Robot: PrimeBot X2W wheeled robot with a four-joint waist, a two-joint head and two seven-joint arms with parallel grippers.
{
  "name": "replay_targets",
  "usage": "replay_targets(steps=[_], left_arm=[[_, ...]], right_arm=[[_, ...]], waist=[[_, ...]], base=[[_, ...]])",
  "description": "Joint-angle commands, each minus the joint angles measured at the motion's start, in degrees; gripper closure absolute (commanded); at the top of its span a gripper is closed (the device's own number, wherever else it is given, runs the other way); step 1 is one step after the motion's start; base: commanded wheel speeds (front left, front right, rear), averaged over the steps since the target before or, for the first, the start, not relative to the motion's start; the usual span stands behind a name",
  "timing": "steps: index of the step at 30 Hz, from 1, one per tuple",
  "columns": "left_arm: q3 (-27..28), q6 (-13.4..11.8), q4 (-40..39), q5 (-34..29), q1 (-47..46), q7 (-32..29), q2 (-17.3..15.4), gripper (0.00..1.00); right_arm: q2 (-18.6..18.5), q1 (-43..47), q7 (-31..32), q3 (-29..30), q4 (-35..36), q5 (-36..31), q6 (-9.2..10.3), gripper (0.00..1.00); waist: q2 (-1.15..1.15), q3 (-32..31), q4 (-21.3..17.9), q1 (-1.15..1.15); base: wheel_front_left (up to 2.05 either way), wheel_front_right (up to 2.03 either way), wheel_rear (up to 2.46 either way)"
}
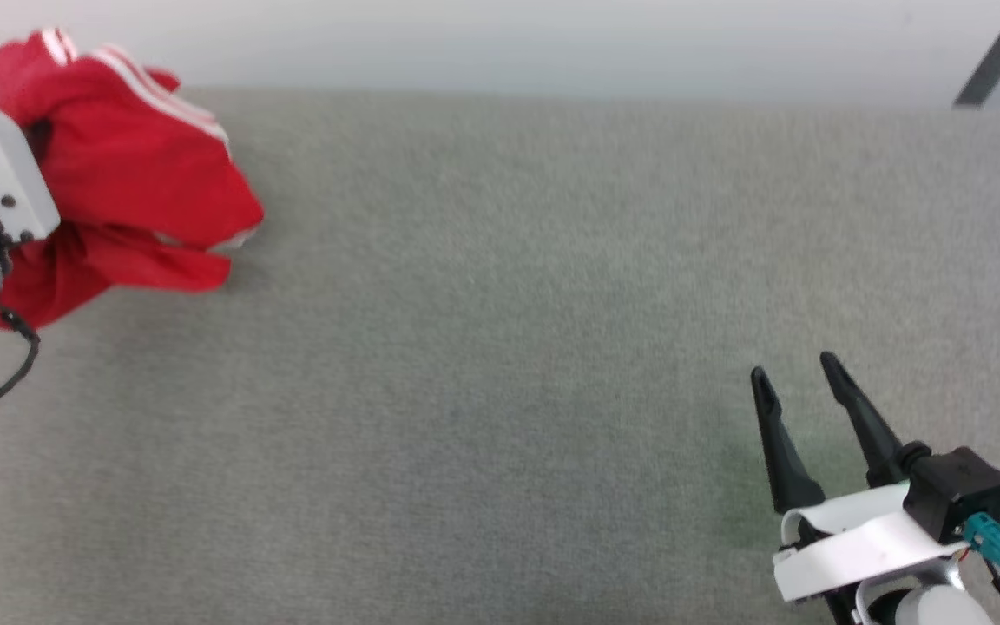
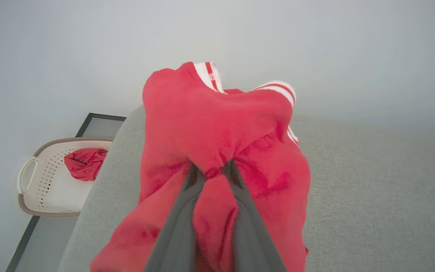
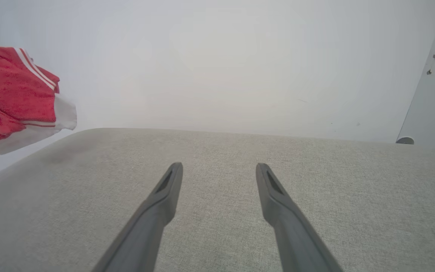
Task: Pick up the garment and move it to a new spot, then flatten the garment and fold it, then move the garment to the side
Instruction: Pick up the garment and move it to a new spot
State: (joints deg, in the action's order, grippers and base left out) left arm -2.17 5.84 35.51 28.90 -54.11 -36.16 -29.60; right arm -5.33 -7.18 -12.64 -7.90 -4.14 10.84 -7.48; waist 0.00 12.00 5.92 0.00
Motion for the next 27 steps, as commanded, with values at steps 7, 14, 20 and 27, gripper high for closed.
replay_targets(steps=[7, 14, 20, 27], left_arm=[[-2.99, 0.98, -5.14, 0.14, -1.3, 0.16, 0.7, 1.0], [-4.3, 0.62, -12.6, 1.94, 2.33, -4.08, 2.15, 1.0], [-5.33, -0.67, -21.65, 4.13, 7.19, -8.2, 4.02, 1.0], [-7.59, -2.4, -31.82, 6.25, 12.11, -11.98, 7.16, 1.0]], right_arm=[[0.85, 3.19, -0.34, 0.53, -0.14, 0.52, -0.02, 0.0], [1.27, 4.72, -0.31, 2.73, 0.52, -0.22, -0.02, 0.0], [1.42, 5.81, -0.17, 6.61, 1.0, -1.29, -0.02, 0.0], [1.76, 6.4, -0.16, 12.04, 1.17, -2.89, -0.02, 0.0]], waist=[[0.0, -10.23, 2.9, 0.0], [0.0, -11.67, 1.57, 0.0], [0.0, -11.04, -1.17, 0.0], [0.0, -9.12, -5.53, 0.0]], base=[[0.0, 0.0, 0.0], [0.0, 0.0, 0.0], [0.0, 0.0, 0.0], [0.0, 0.0, 0.0]])
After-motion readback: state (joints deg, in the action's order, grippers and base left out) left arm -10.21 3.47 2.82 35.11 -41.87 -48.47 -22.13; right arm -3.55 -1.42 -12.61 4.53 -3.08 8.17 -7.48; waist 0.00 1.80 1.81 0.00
